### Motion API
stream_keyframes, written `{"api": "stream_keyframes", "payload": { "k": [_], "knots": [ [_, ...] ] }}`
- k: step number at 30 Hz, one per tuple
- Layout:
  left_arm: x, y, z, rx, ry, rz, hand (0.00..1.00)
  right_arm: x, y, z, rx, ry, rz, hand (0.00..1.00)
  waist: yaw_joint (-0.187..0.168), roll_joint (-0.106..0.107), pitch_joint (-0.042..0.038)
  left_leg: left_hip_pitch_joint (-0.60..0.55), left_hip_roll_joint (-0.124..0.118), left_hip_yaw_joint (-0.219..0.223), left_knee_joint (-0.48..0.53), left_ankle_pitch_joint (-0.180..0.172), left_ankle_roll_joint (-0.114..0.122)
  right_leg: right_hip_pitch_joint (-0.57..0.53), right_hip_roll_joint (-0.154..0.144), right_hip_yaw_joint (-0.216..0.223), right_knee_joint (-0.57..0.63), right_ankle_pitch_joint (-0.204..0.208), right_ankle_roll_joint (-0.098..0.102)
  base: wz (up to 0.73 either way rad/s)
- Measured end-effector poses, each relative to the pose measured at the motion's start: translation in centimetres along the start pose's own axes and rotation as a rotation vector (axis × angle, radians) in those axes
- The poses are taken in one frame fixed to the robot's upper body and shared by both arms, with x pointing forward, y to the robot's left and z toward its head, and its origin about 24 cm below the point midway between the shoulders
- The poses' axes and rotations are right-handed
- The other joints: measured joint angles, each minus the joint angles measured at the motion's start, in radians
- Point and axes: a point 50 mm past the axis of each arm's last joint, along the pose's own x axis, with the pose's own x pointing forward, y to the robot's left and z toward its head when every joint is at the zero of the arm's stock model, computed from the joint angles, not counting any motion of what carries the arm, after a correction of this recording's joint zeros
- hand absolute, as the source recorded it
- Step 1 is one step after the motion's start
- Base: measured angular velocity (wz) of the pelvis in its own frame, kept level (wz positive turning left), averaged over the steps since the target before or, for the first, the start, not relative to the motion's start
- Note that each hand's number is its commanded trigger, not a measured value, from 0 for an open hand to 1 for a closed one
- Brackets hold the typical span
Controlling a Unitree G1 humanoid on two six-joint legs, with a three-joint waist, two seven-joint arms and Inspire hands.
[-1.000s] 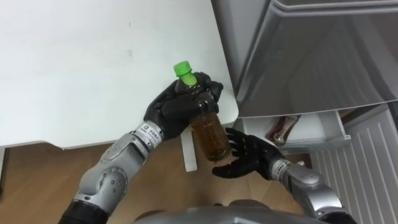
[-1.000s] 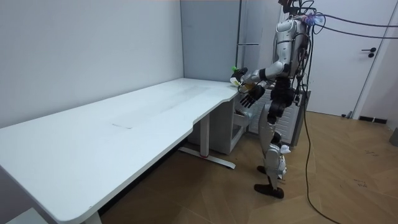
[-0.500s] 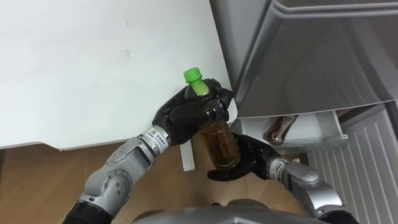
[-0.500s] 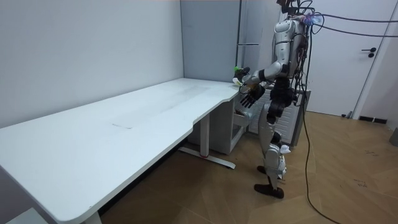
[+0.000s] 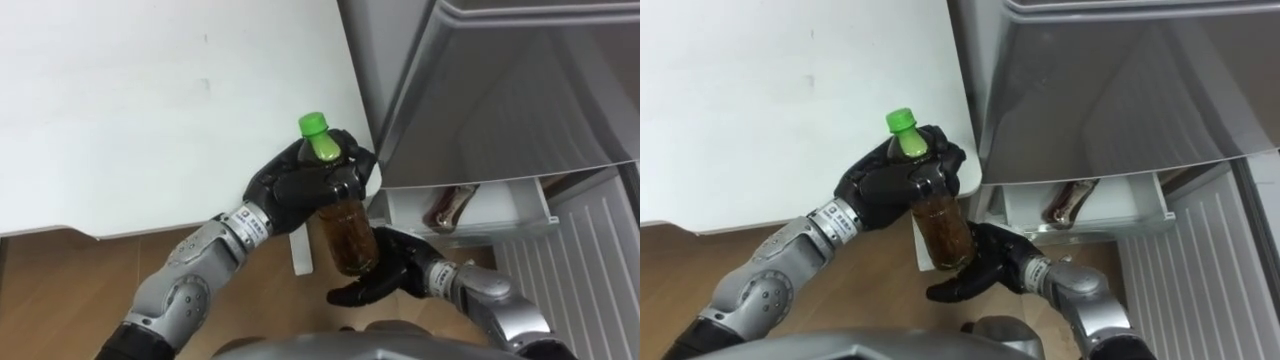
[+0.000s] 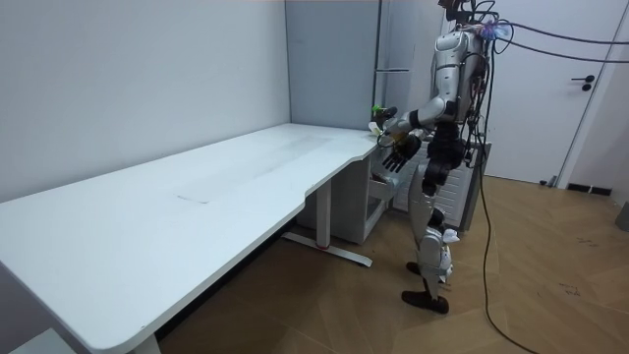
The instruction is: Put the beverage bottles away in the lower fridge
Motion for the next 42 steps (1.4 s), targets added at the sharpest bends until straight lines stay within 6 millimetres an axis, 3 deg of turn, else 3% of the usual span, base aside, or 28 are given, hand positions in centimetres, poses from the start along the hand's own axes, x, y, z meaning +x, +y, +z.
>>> {"api": "stream_keyframes", "payload": {
  "k": [9,17,21,31,32,33,34,42],
  "knots": [
    [0.5,-0.5,0.1,0.151,0.016,-0.023,1.0,0.1,0.2,0.1,-0.004,-0.003,0.027,0.0,0.003,-0.003,0.0006,-0.014,0.002,0.003,0.0,0.0,0.0,-0.008,0.0,-0.002,0.005,0.001,-0.001,0.0],
    [0.6,-0.7,0.2,0.219,0.032,-0.039,1.0,-0.4,0.7,2.8,-0.102,-0.088,0.102,0.0,0.0,-0.022,0.0036,-0.016,0.003,0.013,0.002,0.0,0.0,-0.02,-0.001,0.006,0.016,0.001,-0.001,-0.03],
    [0.7,-0.7,0.2,0.223,0.033,-0.041,1.0,-0.3,0.9,3.0,-0.088,-0.104,0.126,0.0,0.0,-0.027,0.0041,-0.016,0.003,0.013,0.003,0.0,0.0,-0.02,-0.002,0.005,0.017,0.001,-0.001,0.0],
    [0.5,-0.9,-0.1,0.258,0.048,-0.069,1.0,-0.4,1.3,3.4,-0.042,-0.156,0.151,0.0,0.002,-0.005,0.0098,-0.016,0.001,0.014,0.003,0.0,0.0,-0.02,0.001,0.012,0.018,0.0,-0.001,0.0],
    [0.5,-0.9,-0.1,0.262,0.05,-0.072,1.0,-0.4,1.4,3.3,-0.037,-0.156,0.156,0.53,0.001,-0.003,0.0097,-0.016,0.002,0.016,0.003,0.0,0.0,-0.02,0.001,0.013,0.018,0.0,-0.001,0.0],
    [0.4,-0.9,-0.1,0.264,0.05,-0.073,1.0,-0.4,1.4,3.3,-0.032,-0.158,0.157,0.94,0.002,-0.002,0.0099,-0.016,0.002,0.017,0.003,0.0,0.0,-0.02,0.001,0.013,0.018,0.0,-0.001,0.0],
    [0.4,-0.9,-0.1,0.265,0.05,-0.074,1.0,-0.4,1.5,3.3,-0.013,-0.166,0.163,1.0,0.002,-0.002,0.0101,-0.016,0.002,0.018,0.003,0.0,0.0,-0.021,0.001,0.013,0.018,0.0,-0.001,0.0],
    [0.3,-0.9,-0.2,0.274,0.056,-0.082,1.0,-0.4,1.4,3.0,0.047,-0.182,0.171,1.0,0.002,-0.003,0.009,-0.016,0.003,0.023,0.003,0.0,0.0,-0.022,0.001,0.019,0.018,0.0,-0.001,-0.01]
  ]
}}
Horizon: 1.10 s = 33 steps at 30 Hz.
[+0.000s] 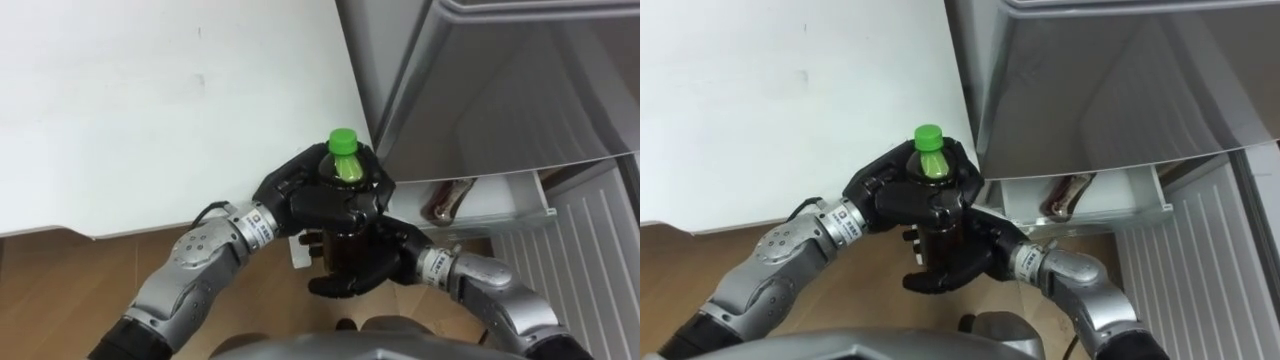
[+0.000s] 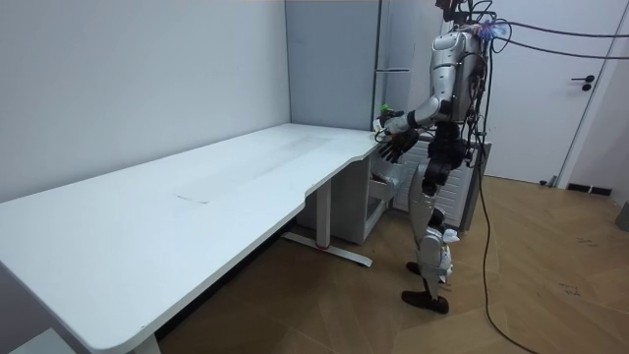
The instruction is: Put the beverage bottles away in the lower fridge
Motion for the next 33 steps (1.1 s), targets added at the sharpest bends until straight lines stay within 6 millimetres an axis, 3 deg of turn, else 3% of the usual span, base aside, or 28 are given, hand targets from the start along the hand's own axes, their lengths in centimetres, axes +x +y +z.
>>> {"api": "stream_keyframes", "payload": {
  "k": [12,13,14,15,16,33],
  "knots": [
    [-0.02,-0.04,-0.08,-0.007,-0.002,-0.002,1.0,-0.16,0.19,-0.25,-0.041,0.001,0.019,1.0,0.002,0.0,-0.0019,0.0,0.001,0.001,0.0,0.0,0.0,0.0,0.0,-0.001,0.0,0.0,0.0,0.0],
    [-0.02,-0.05,-0.09,-0.01,-0.002,-0.003,0.87,-0.17,0.2,-0.26,-0.041,0.001,0.02,1.0,0.001,0.0,-0.0018,0.0,0.001,0.001,0.0,0.0,0.0,0.0,0.0,0.0,0.0,0.0,0.0,0.0],
    [-0.03,-0.04,-0.1,-0.013,-0.003,-0.002,0.14,-0.16,0.2,-0.25,-0.042,0.0,0.021,1.0,0.001,0.0,-0.0019,0.0,0.001,0.001,0.0,0.0,0.0,0.0,0.0,0.0,0.0,0.0,0.0,0.0],
    [-0.03,-0.04,-0.09,-0.016,-0.004,-0.002,0.03,-0.16,0.21,-0.25,-0.042,0.0,0.021,1.0,0.001,0.0,-0.0019,0.0,0.001,0.001,0.0,0.0,0.0,0.0,0.0,0.0,0.0,0.0,0.0,0.0],
    [-0.03,-0.04,-0.09,-0.016,-0.004,-0.002,0.0,-0.15,0.21,-0.25,-0.042,0.0,0.021,1.0,0.001,0.0,-0.0019,0.0,0.001,0.001,0.0,0.0,0.0,0.0,0.0,0.0,0.0,0.0,0.0,0.0],
    [-0.17,0.17,0.03,0.009,0.0,-0.001,0.0,-0.22,0.18,-0.64,-0.025,0.009,0.016,1.0,0.005,-0.001,-0.0026,0.0,0.0,-0.004,0.0,0.0,0.0,0.001,-0.001,-0.018,0.0,0.0,0.0,0.01]
  ]
}}
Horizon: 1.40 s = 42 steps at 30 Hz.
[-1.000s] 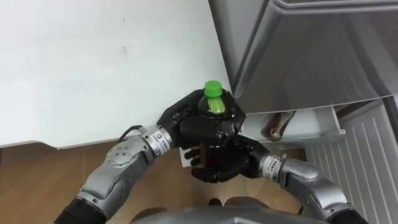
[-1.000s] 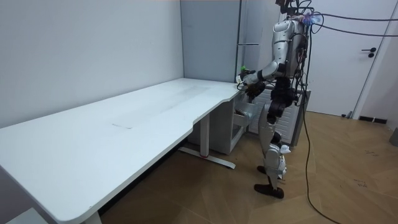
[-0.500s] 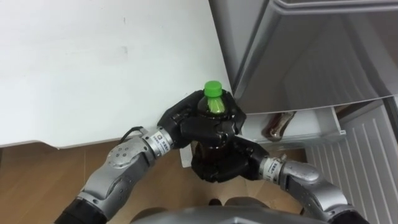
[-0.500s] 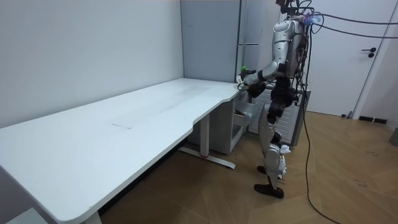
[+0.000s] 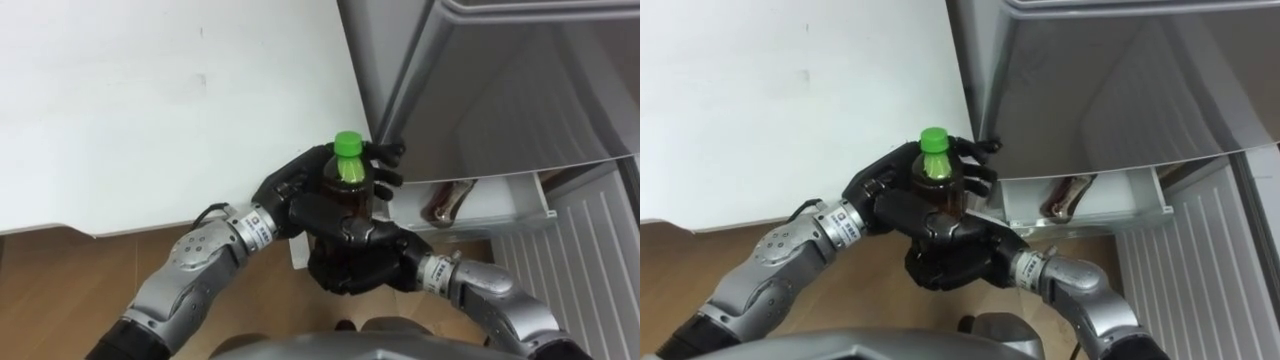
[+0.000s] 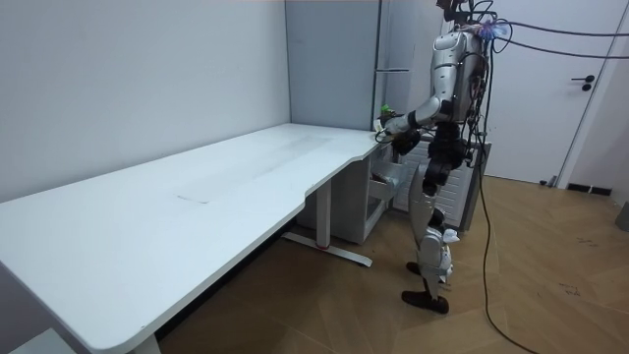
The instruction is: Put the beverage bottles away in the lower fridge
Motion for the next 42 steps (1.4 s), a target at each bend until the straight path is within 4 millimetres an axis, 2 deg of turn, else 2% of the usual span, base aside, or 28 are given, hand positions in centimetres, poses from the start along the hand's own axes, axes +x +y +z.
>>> {"api": "stream_keyframes", "payload": {
  "k": [13,21,24,27,29,32,36,42],
  "knots": [
    [0.2,-0.1,0.4,0.103,0.016,0.011,0.0,-0.1,-0.2,-0.6,0.042,0.007,-0.012,1.0,-0.001,0.0,0.0002,-0.002,0.0,-0.005,0.011,0.0,0.0,0.005,-0.005,-0.004,0.001,0.0,0.0,0.01],
    [0.3,-0.3,3.0,0.419,-0.001,0.066,0.0,-0.3,-0.7,-1.2,0.045,0.004,-0.025,1.0,0.0,0.006,0.0038,-0.001,0.002,-0.005,0.019,0.0,0.0,0.01,-0.005,-0.005,0.004,0.0,0.0,0.01],
    [0.2,-0.5,4.6,0.466,-0.063,0.094,0.0,-0.5,-0.9,-1.6,0.053,0.017,-0.055,1.0,0.002,0.007,0.0043,0.002,0.002,-0.007,0.019,0.0,0.0,0.014,-0.004,-0.005,0.004,0.001,-0.001,0.0],
    [-0.2,-1.3,7.6,0.524,-0.198,0.116,0.0,-0.9,-1.4,-1.9,0.066,0.016,-0.09,1.0,0.015,0.008,0.0054,0.002,0.001,-0.024,0.019,0.0,0.0,0.014,-0.002,-0.004,0.002,0.003,-0.001,0.0],
    [-0.9,-1.8,10.6,0.561,-0.418,0.184,0.0,-1.4,-1.9,-2.3,0.079,0.026,-0.123,1.0,0.025,0.01,0.0065,0.011,-0.002,-0.024,0.017,0.0,0.0,0.023,-0.002,-0.006,-0.001,0.003,-0.001,0.0],
    [-2.1,-2.0,13.3,0.552,-0.626,0.287,0.0,-2.1,-2.1,-2.7,0.101,0.018,-0.153,1.0,0.044,0.013,0.0062,0.026,-0.003,-0.024,0.007,0.0,0.0,0.03,-0.001,-0.007,-0.008,0.003,0.0,0.0],
    [-3.1,-1.4,14.3,0.551,-0.71,0.399,0.0,-2.8,-1.9,-3.0,0.132,-0.013,-0.192,1.0,0.073,0.012,0.0054,0.029,-0.001,-0.035,-0.004,0.0,0.0,0.033,0.003,-0.014,-0.016,0.002,-0.001,0.07],
    [-5.0,-0.1,15.7,0.555,-0.809,0.628,0.0,-3.6,-1.6,-4.1,0.153,-0.019,-0.234,1.0,0.115,-0.002,0.001,0.038,-0.002,-0.049,-0.006,0.0,0.0,0.056,0.001,-0.029,-0.023,0.003,-0.002,0.06]
  ]
}}
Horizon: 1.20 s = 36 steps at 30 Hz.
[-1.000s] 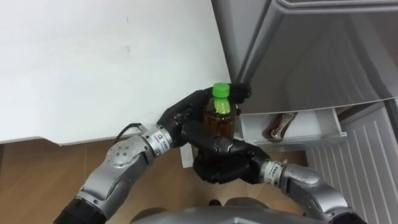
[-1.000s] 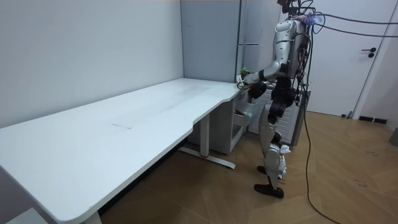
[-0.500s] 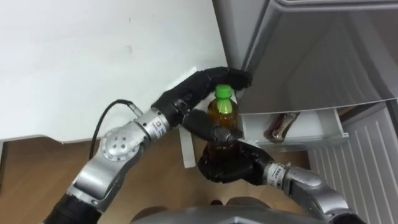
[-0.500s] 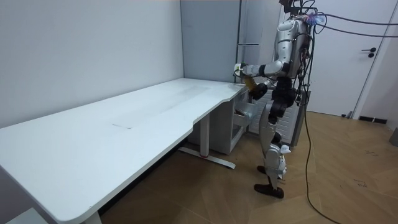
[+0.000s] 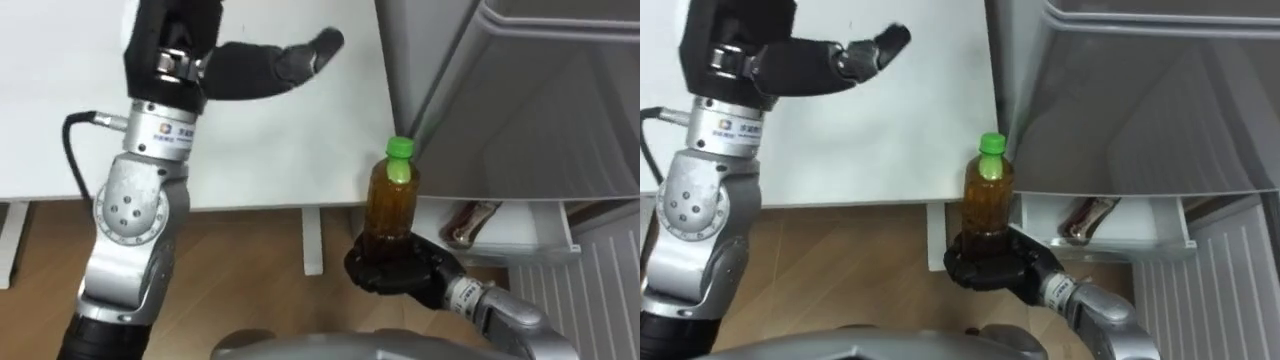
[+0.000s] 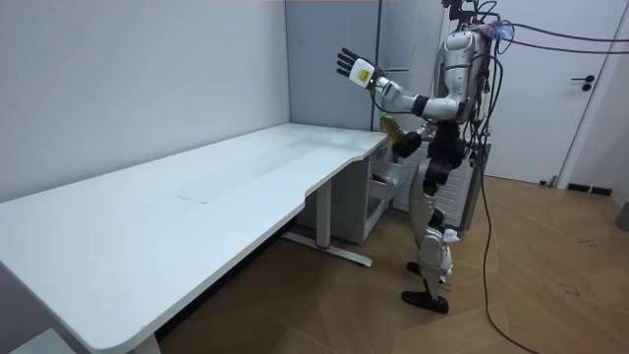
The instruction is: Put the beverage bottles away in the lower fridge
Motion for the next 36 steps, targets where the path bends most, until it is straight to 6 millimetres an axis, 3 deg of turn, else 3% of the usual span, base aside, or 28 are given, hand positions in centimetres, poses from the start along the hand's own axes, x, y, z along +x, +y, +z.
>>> {"api": "stream_keyframes", "payload": {
  "k": [7,12,18,21,27,30,32,36],
  "knots": [
    [0.2,2.5,3.1,0.066,-0.189,0.252,0.0,-1.0,-0.2,-1.2,0.014,0.025,-0.036,1.0,0.043,-0.01,-0.0062,0.012,-0.001,-0.03,0.0,0.0,0.0,0.026,-0.001,-0.012,-0.012,0.0,0.0,0.09],
    [-0.3,5.2,4.5,0.194,-0.296,0.426,0.0,-1.6,-0.6,-1.3,0.027,0.01,-0.068,1.0,0.065,0.005,0.0025,0.022,-0.006,-0.052,0.0,0.0,0.0,0.038,-0.005,-0.035,-0.012,-0.003,0.001,0.13],
    [-1.4,8.3,5.8,0.308,-0.363,0.648,0.0,-2.4,-0.9,-1.9,0.019,0.035,-0.115,1.0,0.115,0.02,-0.0053,0.015,-0.01,-0.076,0.003,0.0,0.0,0.041,-0.007,-0.05,-0.013,-0.003,0.001,0.09],
    [-2.8,10.6,6.8,0.384,-0.393,0.803,0.0,-3.4,-0.6,-2.9,0.009,0.068,-0.149,1.0,0.135,0.035,-0.0117,0.015,-0.012,-0.081,0.002,0.0,0.0,0.049,-0.009,-0.057,-0.016,-0.004,0.001,0.04],
    [-6.3,14.5,7.0,0.482,-0.336,1.054,0.0,-4.2,-0.5,-3.1,-0.031,0.093,-0.197,1.0,0.168,0.056,-0.0085,0.033,-0.013,-0.087,-0.002,0.0,0.001,0.065,-0.008,-0.067,-0.031,-0.005,0.002,0.02],
    [-8.0,16.1,6.5,0.462,-0.291,1.189,0.0,-4.5,-0.8,-2.8,-0.054,0.095,-0.235,1.0,0.202,0.063,-0.0106,0.03,-0.014,-0.088,-0.007,0.0,0.001,0.053,-0.009,-0.063,-0.025,-0.008,0.003,-0.01],
    [-10.2,17.8,5.8,0.417,-0.211,1.317,0.0,-4.9,-0.4,-3.0,-0.049,0.101,-0.251,1.0,0.213,0.069,-0.0203,0.028,-0.016,-0.095,-0.007,0.0,0.001,0.057,-0.01,-0.073,-0.028,-0.008,0.003,0.07],
    [-13.8,19.3,3.7,0.354,-0.038,1.498,0.0,-4.8,-0.3,-2.7,-0.046,0.102,-0.272,1.0,0.213,0.075,-0.0195,0.032,-0.02,-0.114,-0.005,0.0,0.002,0.069,-0.013,-0.09,-0.03,-0.009,0.004,0.15]
  ]
}}
